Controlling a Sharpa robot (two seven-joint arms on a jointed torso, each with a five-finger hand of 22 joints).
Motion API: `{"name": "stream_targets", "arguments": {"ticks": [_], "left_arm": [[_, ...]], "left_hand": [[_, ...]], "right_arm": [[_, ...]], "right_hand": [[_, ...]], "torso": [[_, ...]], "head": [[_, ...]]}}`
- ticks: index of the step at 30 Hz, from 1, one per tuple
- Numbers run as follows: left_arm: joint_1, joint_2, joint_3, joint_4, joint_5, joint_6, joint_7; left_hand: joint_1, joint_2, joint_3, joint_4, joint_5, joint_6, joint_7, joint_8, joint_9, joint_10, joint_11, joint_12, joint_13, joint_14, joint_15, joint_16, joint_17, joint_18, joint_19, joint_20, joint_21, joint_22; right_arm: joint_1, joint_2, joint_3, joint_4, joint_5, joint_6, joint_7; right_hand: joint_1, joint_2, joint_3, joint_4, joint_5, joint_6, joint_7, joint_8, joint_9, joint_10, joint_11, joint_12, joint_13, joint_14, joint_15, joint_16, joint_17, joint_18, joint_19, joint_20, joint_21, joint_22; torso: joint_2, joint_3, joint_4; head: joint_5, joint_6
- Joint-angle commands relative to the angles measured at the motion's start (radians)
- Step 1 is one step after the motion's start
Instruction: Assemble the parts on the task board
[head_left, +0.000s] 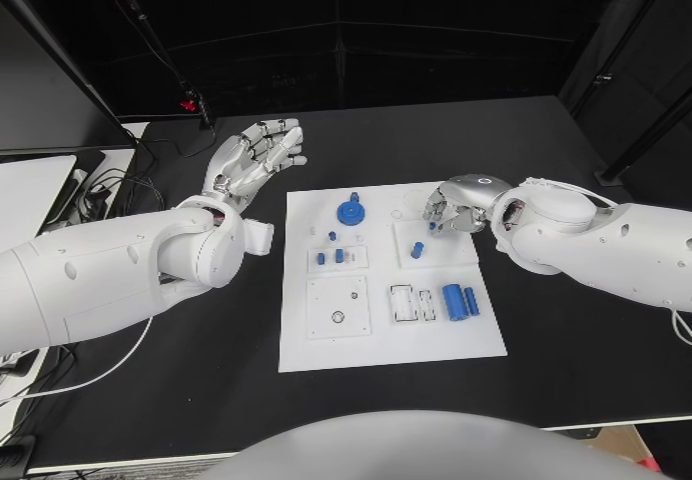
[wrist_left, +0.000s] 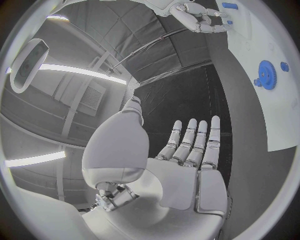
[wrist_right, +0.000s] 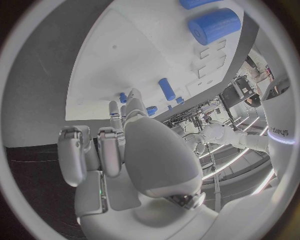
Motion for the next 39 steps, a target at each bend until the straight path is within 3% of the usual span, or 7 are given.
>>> {"name": "stream_targets", "arguments": {"ticks": [1, 14, 22, 39], "left_arm": [[0.001, -0.001, 0.001, 0.003, 0.002, 0.002, 0.148], [0.001, -0.003, 0.001, 0.002, 0.002, 0.011, 0.143], [0.001, -0.003, 0.001, 0.001, 0.002, 0.013, 0.140], [0.001, -0.004, 0.001, 0.000, 0.002, 0.013, 0.131]], "left_hand": [[-0.001, 0.013, 0.010, 0.000, -0.004, -0.009, 0.153, 0.008, -0.002, -0.011, 0.001, 0.009, 0.001, -0.008, -0.003, 0.009, -0.003, -0.015, 0.007, -0.002, -0.003, -0.002], [0.003, 0.032, 0.020, -0.001, -0.003, -0.016, 0.153, 0.023, -0.005, -0.023, 0.001, 0.033, 0.000, -0.015, -0.002, 0.026, -0.018, -0.016, 0.011, -0.002, -0.002, -0.009], [0.003, 0.038, 0.023, -0.001, -0.003, -0.018, 0.153, 0.027, -0.006, -0.025, 0.001, 0.040, 0.000, -0.017, -0.002, 0.031, -0.023, -0.016, 0.011, -0.002, -0.002, -0.011], [0.004, 0.049, 0.027, -0.002, -0.002, -0.021, 0.153, 0.033, -0.008, -0.031, 0.001, 0.051, -0.002, -0.020, -0.002, 0.040, -0.031, -0.016, 0.011, -0.002, -0.002, -0.014]], "right_arm": [[0.000, 0.002, 0.000, 0.005, -0.027, 0.028, -0.032], [-0.002, 0.017, 0.000, 0.000, -0.045, 0.042, -0.069], [-0.004, 0.022, 0.000, 0.003, -0.048, 0.050, -0.084], [-0.008, 0.032, 0.000, 0.009, -0.085, 0.093, -0.136]], "right_hand": [[0.007, 0.005, 0.007, 0.005, -0.002, 0.016, 0.002, -0.003, 0.002, 0.024, 0.000, -0.004, -0.001, 0.108, -0.007, 0.002, 0.263, -0.004, 0.092, -0.006, -0.004, 0.256], [0.019, 0.009, 0.010, 0.023, -0.002, 0.037, 0.013, -0.019, -0.002, 0.068, -0.009, -0.031, -0.004, 0.108, -0.013, 0.002, 0.263, -0.002, 0.089, -0.011, -0.007, 0.254], [0.034, 0.017, 0.017, 0.023, -0.002, 0.068, 0.019, -0.018, 0.002, 0.101, -0.029, -0.045, -0.003, 0.108, -0.029, 0.002, 0.263, -0.003, 0.090, -0.022, -0.006, 0.255], [0.077, 0.024, 0.031, 0.020, -0.002, 0.164, 0.007, -0.003, 0.009, 0.190, -0.050, -0.081, -0.004, 0.108, -0.050, 0.002, 0.263, -0.003, 0.092, -0.045, -0.004, 0.256]], "torso": [[0.000, 0.0002, -0.0002], [0.000, -0.0005, -0.0005], [0.000, 0.0003, 0.0006], [-0.001, 0.0000, 0.0002]], "head": [[0.004, -0.002], [-0.005, -0.010], [-0.002, -0.011], [-0.004, -0.015]]}}
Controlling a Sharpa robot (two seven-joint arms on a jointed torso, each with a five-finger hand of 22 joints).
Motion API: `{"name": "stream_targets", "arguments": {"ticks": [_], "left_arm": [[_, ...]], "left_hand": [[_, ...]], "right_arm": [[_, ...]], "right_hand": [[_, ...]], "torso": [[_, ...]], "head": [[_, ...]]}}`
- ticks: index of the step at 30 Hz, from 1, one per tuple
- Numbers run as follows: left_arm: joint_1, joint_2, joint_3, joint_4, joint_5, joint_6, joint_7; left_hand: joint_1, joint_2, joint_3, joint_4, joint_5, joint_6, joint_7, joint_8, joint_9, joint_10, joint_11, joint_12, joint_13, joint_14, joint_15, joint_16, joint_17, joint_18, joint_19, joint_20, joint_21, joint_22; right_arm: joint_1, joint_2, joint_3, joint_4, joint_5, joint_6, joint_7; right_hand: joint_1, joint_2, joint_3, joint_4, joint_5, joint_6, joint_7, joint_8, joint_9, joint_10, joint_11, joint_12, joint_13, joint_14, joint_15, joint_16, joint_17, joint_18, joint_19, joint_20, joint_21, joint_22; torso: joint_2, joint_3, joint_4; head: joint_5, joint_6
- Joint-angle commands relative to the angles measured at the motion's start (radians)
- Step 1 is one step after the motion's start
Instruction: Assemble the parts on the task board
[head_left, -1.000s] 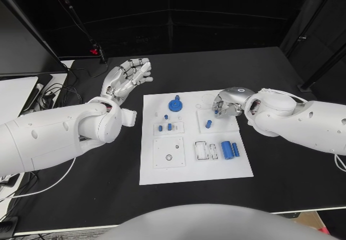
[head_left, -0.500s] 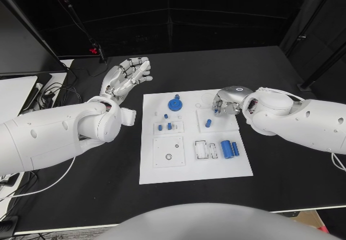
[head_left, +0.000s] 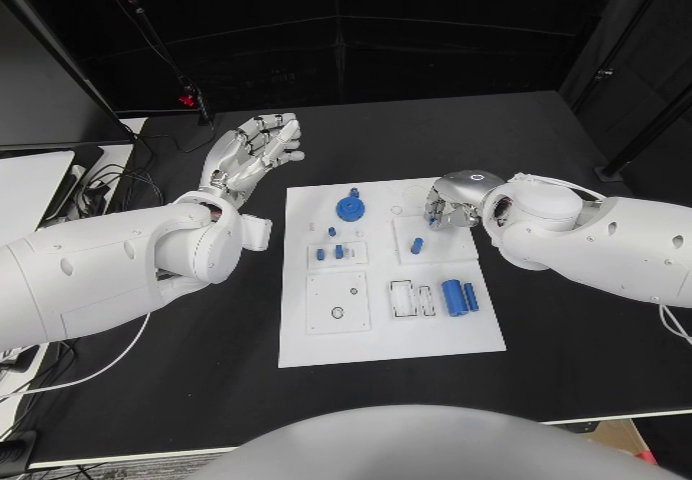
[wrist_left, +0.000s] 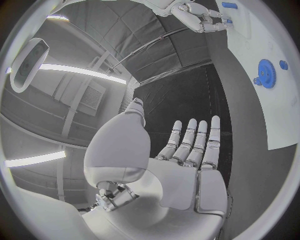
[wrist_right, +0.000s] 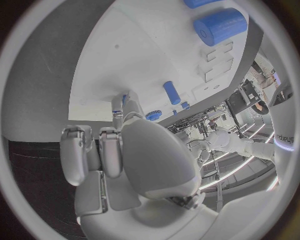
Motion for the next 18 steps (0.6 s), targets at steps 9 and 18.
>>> {"name": "stream_targets", "arguments": {"ticks": [9, 18], "left_arm": [[0.002, 0.001, 0.001, 0.000, 0.001, 0.010, 0.128], [0.002, 0.001, 0.001, -0.001, 0.001, 0.010, 0.127]], "left_hand": [[0.000, 0.011, 0.007, 0.001, -0.002, -0.010, 0.155, 0.005, -0.002, -0.008, -0.002, 0.007, -0.002, -0.007, -0.001, 0.009, -0.004, -0.016, 0.008, 0.001, -0.002, -0.002], [0.000, 0.013, 0.007, 0.001, -0.002, -0.010, 0.155, 0.007, -0.002, -0.008, -0.002, 0.010, -0.002, -0.007, -0.001, 0.011, -0.006, -0.016, 0.009, 0.001, -0.001, -0.002]], "right_arm": [[-0.010, 0.003, -0.004, 0.007, -0.041, 0.013, -0.035], [-0.016, -0.006, -0.004, 0.021, -0.046, -0.038, -0.042]], "right_hand": [[0.042, 0.010, 0.025, -0.009, -0.002, 0.032, 0.000, 0.003, 0.002, 0.036, -0.002, -0.023, 0.001, 0.106, -0.007, 0.002, 0.263, -0.005, 0.101, -0.010, 0.004, 0.259], [0.054, 0.014, 0.035, -0.012, -0.002, 0.043, 0.003, 0.000, 0.002, 0.049, 0.000, -0.033, 0.001, 0.106, -0.006, 0.002, 0.263, -0.005, 0.100, -0.010, 0.003, 0.258]], "torso": [[0.000, -0.0003, 0.0007], [0.000, -0.0003, 0.0001]], "head": [[-0.002, 0.000], [-0.002, 0.000]]}}
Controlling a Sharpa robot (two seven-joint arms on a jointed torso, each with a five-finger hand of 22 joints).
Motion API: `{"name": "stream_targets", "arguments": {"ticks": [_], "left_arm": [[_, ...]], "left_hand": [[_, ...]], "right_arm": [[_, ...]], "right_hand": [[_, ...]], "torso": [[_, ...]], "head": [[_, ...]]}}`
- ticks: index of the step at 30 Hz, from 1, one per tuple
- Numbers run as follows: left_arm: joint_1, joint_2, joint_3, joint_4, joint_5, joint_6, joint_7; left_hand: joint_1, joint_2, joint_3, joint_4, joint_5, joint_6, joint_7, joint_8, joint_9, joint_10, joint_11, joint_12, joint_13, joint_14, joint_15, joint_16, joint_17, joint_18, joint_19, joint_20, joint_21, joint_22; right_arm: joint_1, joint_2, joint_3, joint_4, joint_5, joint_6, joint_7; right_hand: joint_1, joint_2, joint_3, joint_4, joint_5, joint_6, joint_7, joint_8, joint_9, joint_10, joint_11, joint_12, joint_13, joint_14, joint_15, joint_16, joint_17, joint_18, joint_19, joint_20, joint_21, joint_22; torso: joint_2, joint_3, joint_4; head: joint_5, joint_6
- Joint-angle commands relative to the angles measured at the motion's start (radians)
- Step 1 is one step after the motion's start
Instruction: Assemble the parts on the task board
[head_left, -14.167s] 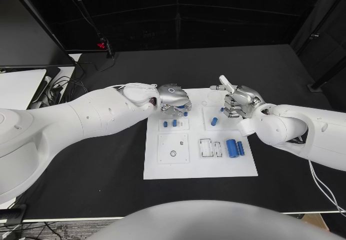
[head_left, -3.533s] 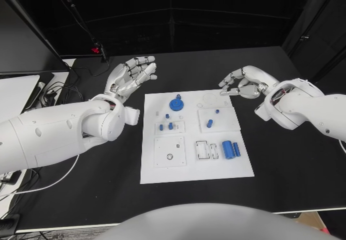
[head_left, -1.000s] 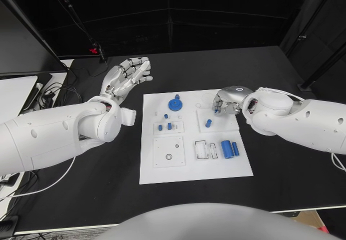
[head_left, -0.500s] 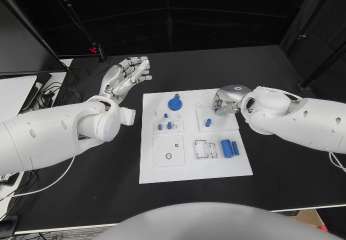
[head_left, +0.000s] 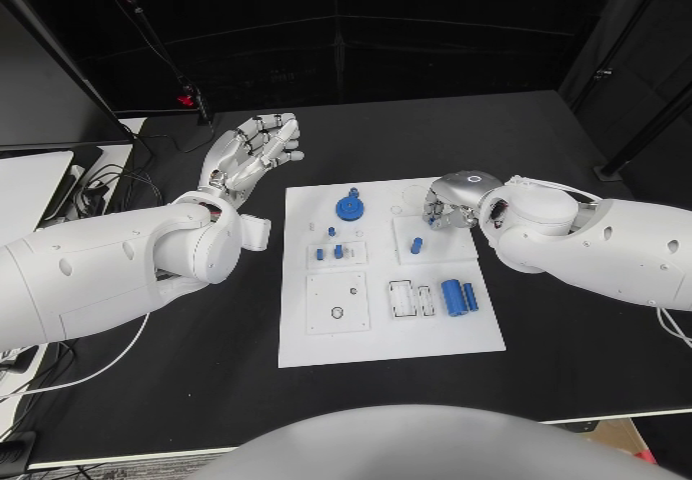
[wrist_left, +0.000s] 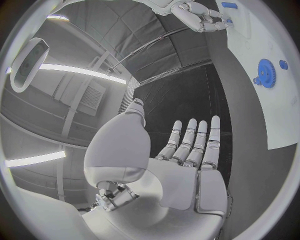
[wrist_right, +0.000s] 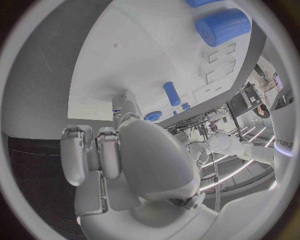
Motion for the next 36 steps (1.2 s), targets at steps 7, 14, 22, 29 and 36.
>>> {"name": "stream_targets", "arguments": {"ticks": [7, 14, 22, 29, 36], "left_arm": [[0.002, 0.000, 0.001, -0.001, 0.001, 0.009, 0.128], [0.001, -0.002, 0.001, -0.001, 0.001, 0.010, 0.128], [0.001, -0.005, 0.001, -0.002, 0.001, 0.010, 0.127], [0.001, -0.006, 0.001, -0.002, 0.001, 0.011, 0.127], [0.000, -0.006, 0.001, -0.005, 0.001, 0.011, 0.126]], "left_hand": [[-0.002, 0.013, 0.008, 0.001, 0.000, -0.008, 0.157, 0.005, -0.002, -0.009, -0.002, 0.007, -0.002, -0.008, -0.001, 0.006, -0.003, -0.016, 0.009, 0.001, -0.001, -0.002], [-0.001, 0.014, 0.009, 0.001, 0.002, -0.008, 0.157, 0.007, -0.003, -0.009, -0.002, 0.010, -0.002, -0.009, -0.002, 0.008, -0.005, -0.016, 0.010, 0.001, -0.001, -0.003], [-0.001, 0.016, 0.009, 0.000, 0.002, -0.008, 0.157, 0.008, -0.003, -0.009, -0.002, 0.012, -0.002, -0.009, -0.002, 0.009, -0.006, -0.016, 0.010, 0.001, -0.001, -0.003], [-0.001, 0.016, 0.009, 0.000, 0.003, -0.008, 0.157, 0.009, -0.003, -0.010, -0.002, 0.012, -0.002, -0.009, -0.002, 0.010, -0.007, -0.016, 0.010, 0.001, -0.001, -0.003], [-0.001, 0.016, 0.009, 0.000, 0.003, -0.008, 0.157, 0.009, -0.003, -0.010, -0.002, 0.012, -0.002, -0.009, -0.002, 0.010, -0.007, -0.016, 0.010, 0.001, -0.001, -0.003]], "right_arm": [[-0.008, -0.014, -0.004, 0.017, -0.002, -0.084, 0.003], [-0.009, -0.025, -0.004, 0.032, 0.015, -0.170, 0.028], [-0.010, -0.040, -0.004, 0.052, 0.030, -0.251, 0.042], [-0.010, -0.069, -0.003, 0.090, 0.032, -0.287, 0.045], [-0.008, -0.112, -0.002, 0.154, 0.034, -0.315, 0.070]], "right_hand": [[0.005, 0.000, 0.008, 0.002, 0.000, 0.007, -0.001, 0.000, 0.001, 0.008, 0.003, -0.007, -0.001, 0.106, -0.005, 0.000, 0.260, -0.005, 0.098, -0.006, 0.004, 0.259], [0.003, 0.000, 0.010, 0.005, 0.000, 0.012, 0.002, -0.001, 0.001, 0.011, 0.006, -0.016, -0.001, 0.106, -0.003, 0.000, 0.260, -0.005, 0.098, -0.005, 0.004, 0.259], [0.003, -0.004, 0.012, 0.007, 0.000, 0.013, 0.006, -0.007, 0.000, 0.013, 0.010, -0.027, -0.001, 0.106, 0.000, 0.000, 0.260, -0.005, 0.098, -0.002, 0.004, 0.259], [0.008, -0.005, 0.018, 0.006, 0.001, 0.015, 0.011, -0.011, -0.001, 0.016, 0.015, -0.036, -0.001, 0.106, 0.004, 0.000, 0.260, -0.005, 0.099, 0.001, 0.005, 0.260], [0.012, -0.006, 0.022, 0.006, 0.000, 0.019, 0.013, -0.012, -0.001, 0.021, 0.016, -0.040, 0.000, 0.106, 0.005, 0.000, 0.260, -0.006, 0.102, 0.002, 0.008, 0.262]], "torso": [[0.000, 0.0001, -0.0012], [0.000, 0.0005, -0.0018], [0.000, 0.0005, -0.0017], [0.000, 0.0006, -0.0010], [0.000, 0.0000, -0.0001]], "head": [[0.001, -0.001], [0.002, 0.001], [0.003, 0.003], [0.005, 0.001], [0.005, 0.000]]}}
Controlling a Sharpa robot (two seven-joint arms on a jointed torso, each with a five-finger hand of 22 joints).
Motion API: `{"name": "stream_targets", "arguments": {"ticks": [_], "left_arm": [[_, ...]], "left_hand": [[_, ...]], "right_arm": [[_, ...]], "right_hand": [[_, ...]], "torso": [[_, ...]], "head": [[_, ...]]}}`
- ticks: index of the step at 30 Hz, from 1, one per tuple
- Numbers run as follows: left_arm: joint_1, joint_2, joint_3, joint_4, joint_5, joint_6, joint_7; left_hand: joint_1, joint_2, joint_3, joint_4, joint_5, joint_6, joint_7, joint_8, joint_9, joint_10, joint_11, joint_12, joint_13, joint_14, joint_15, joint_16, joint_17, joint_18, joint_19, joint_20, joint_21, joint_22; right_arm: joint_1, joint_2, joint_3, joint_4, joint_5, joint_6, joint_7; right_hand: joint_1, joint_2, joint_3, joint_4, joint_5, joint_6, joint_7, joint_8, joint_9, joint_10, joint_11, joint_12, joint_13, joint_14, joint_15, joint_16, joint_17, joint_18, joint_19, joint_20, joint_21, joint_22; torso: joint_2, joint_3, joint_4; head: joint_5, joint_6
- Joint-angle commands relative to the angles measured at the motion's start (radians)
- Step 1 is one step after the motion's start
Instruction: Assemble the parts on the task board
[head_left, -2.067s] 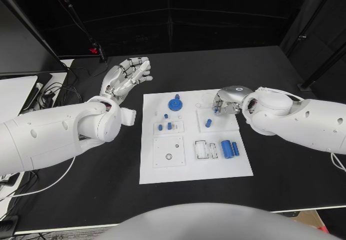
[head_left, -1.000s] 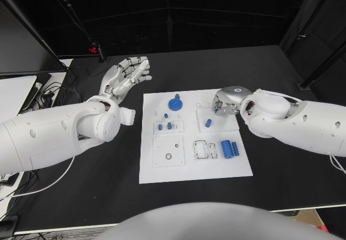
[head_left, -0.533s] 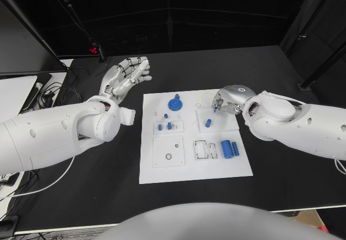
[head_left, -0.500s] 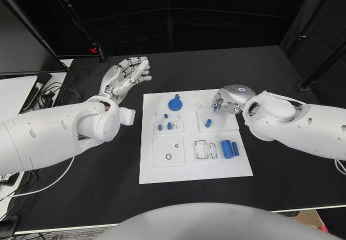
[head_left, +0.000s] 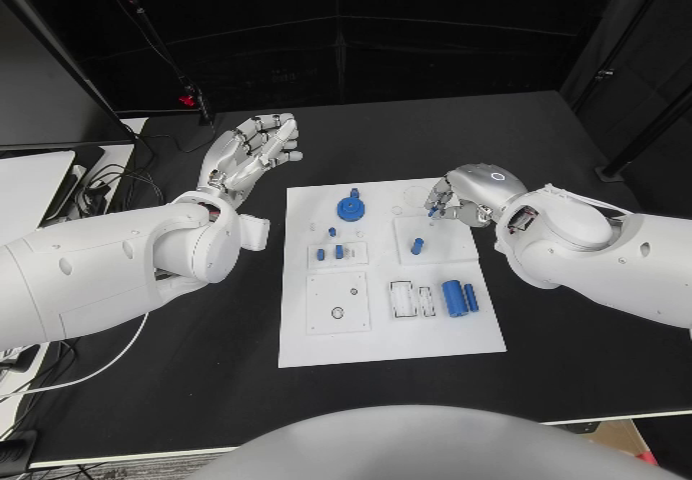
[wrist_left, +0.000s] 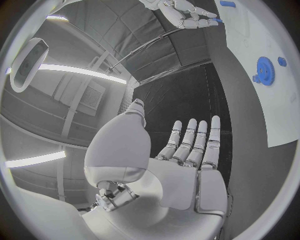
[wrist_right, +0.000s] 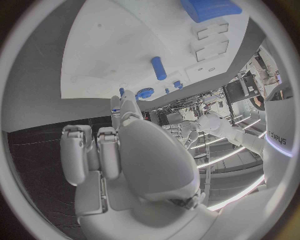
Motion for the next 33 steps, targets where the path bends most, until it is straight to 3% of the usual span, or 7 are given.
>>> {"name": "stream_targets", "arguments": {"ticks": [1, 11, 14, 19, 28, 33], "left_arm": [[0.001, 0.001, 0.001, -0.001, 0.001, 0.009, 0.125], [0.000, 0.011, 0.001, -0.008, 0.001, 0.011, 0.125], [0.000, 0.012, 0.001, -0.010, 0.001, 0.011, 0.125], [0.000, 0.012, 0.001, -0.011, 0.001, 0.010, 0.125], [0.000, 0.015, 0.001, -0.014, 0.001, 0.012, 0.124], [0.000, 0.018, 0.001, -0.016, 0.001, 0.013, 0.124]], "left_hand": [[0.001, 0.011, 0.004, 0.000, 0.003, -0.006, 0.159, 0.005, -0.001, -0.006, 0.001, 0.006, -0.002, -0.006, 0.002, 0.006, -0.001, -0.016, 0.007, -0.002, -0.001, -0.002], [0.001, 0.013, 0.004, 0.000, 0.003, -0.007, 0.159, 0.006, -0.001, -0.007, 0.001, 0.008, -0.002, -0.006, 0.002, 0.008, -0.003, -0.016, 0.007, -0.002, -0.001, -0.002], [0.001, 0.013, 0.004, 0.000, 0.003, -0.007, 0.159, 0.006, -0.001, -0.007, 0.001, 0.008, -0.002, -0.006, 0.002, 0.008, -0.003, -0.016, 0.007, -0.002, -0.001, -0.002], [0.001, 0.013, 0.004, 0.000, 0.003, -0.007, 0.159, 0.006, -0.001, -0.007, 0.001, 0.008, -0.002, -0.006, 0.002, 0.008, -0.003, -0.016, 0.007, -0.002, -0.001, -0.002], [0.001, 0.013, 0.004, 0.000, 0.003, -0.007, 0.159, 0.006, -0.001, -0.007, 0.001, 0.008, -0.002, -0.006, 0.002, 0.008, -0.003, -0.016, 0.007, -0.002, -0.001, -0.002], [0.001, 0.013, 0.004, 0.000, 0.003, -0.007, 0.159, 0.006, -0.001, -0.007, 0.001, 0.008, -0.002, -0.006, 0.002, 0.008, -0.003, -0.016, 0.007, -0.002, -0.001, -0.002]], "right_arm": [[0.003, -0.013, 0.002, 0.032, 0.007, -0.065, 0.039], [0.004, 0.012, 0.002, 0.098, 0.077, -0.100, 0.101], [0.004, 0.028, 0.002, 0.112, 0.082, -0.085, 0.099], [0.003, 0.056, 0.002, 0.128, 0.086, -0.044, 0.086], [0.002, 0.103, 0.001, 0.135, 0.076, 0.011, 0.073], [-0.015, 0.120, 0.000, 0.142, 0.068, 0.032, 0.072]], "right_hand": [[0.007, 0.000, 0.007, -0.002, 0.004, 0.007, -0.001, -0.005, 0.001, 0.006, 0.003, -0.004, 0.000, 0.106, 0.005, 0.000, 0.261, -0.007, 0.102, 0.002, 0.005, 0.262], [0.018, 0.000, 0.018, -0.005, 0.005, 0.011, 0.004, -0.010, 0.000, 0.012, 0.005, -0.015, -0.001, 0.106, 0.007, 0.000, 0.261, -0.007, 0.102, 0.005, 0.004, 0.262], [0.019, 0.001, 0.019, -0.006, 0.005, 0.011, 0.004, -0.010, 0.000, 0.012, 0.005, -0.016, -0.001, 0.106, 0.008, 0.000, 0.261, -0.006, 0.101, 0.005, 0.004, 0.261], [0.021, 0.001, 0.023, -0.005, 0.005, 0.010, 0.006, -0.014, -0.001, 0.013, 0.006, -0.021, -0.001, 0.106, 0.009, 0.000, 0.261, -0.006, 0.099, 0.006, 0.002, 0.260], [0.025, 0.001, 0.029, -0.007, 0.005, 0.008, 0.009, -0.020, -0.002, 0.012, 0.009, -0.029, -0.001, 0.106, 0.011, 0.000, 0.261, -0.005, 0.098, 0.009, 0.000, 0.259], [0.027, 0.002, 0.033, -0.007, 0.005, 0.007, 0.010, -0.024, -0.002, 0.012, 0.010, -0.034, -0.001, 0.106, 0.012, 0.000, 0.261, -0.005, 0.097, 0.010, -0.001, 0.258]], "torso": [[0.000, -0.0006, 0.0017], [0.000, -0.0001, 0.0028], [0.000, 0.0007, 0.0049], [0.000, -0.0009, 0.0024], [0.000, -0.0003, 0.0023], [0.000, -0.0005, 0.0024]], "head": [[0.000, -0.002], [0.006, -0.004], [0.009, -0.006], [0.016, -0.010], [0.031, -0.021], [0.041, -0.024]]}}
